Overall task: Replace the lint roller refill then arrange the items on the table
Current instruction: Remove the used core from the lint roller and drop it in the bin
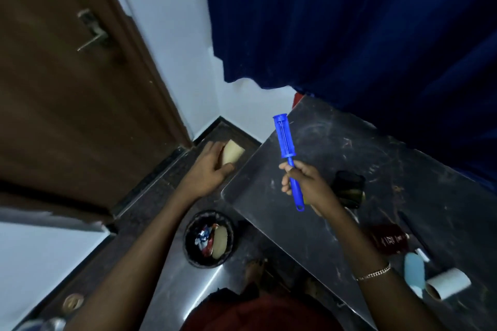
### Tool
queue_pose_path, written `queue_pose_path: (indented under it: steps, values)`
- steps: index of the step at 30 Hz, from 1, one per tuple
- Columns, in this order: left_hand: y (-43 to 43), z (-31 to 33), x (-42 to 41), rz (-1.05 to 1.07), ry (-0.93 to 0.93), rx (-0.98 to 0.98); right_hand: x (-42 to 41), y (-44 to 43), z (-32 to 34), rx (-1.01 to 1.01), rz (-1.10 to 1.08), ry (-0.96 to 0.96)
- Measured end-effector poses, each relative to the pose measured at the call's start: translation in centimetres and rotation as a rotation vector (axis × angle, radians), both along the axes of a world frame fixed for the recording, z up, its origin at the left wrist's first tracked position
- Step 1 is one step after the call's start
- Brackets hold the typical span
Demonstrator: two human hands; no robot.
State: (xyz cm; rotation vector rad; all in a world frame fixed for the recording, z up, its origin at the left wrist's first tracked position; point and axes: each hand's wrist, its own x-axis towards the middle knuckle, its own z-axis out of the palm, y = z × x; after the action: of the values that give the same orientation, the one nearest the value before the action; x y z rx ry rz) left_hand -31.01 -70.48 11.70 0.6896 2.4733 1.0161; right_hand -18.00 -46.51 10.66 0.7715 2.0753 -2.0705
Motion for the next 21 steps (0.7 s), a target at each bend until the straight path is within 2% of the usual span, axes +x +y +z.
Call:
queue_pose_path:
  steps: [4, 9, 15, 21]
  values:
    - [-5.7, -1.9, 0.8, 0.190, -0.009, 0.009, -2.5, -4.1, -1.6, -0.042, 0.146, -0.026]
    - [-11.7, -4.7, 3.3, 0.444, -0.137, 0.062, -4.4, -9.5, -4.0, -0.088, 0.278, -0.077]
    - [-16.4, -9.7, 6.5, 0.623, -0.242, 0.030, -5.9, -15.1, -8.4, -0.067, 0.382, -0.188]
    - [-18.4, -17.5, 8.2, 0.714, -0.369, -0.035, -6.1, -19.1, -14.6, -0.008, 0.445, -0.324]
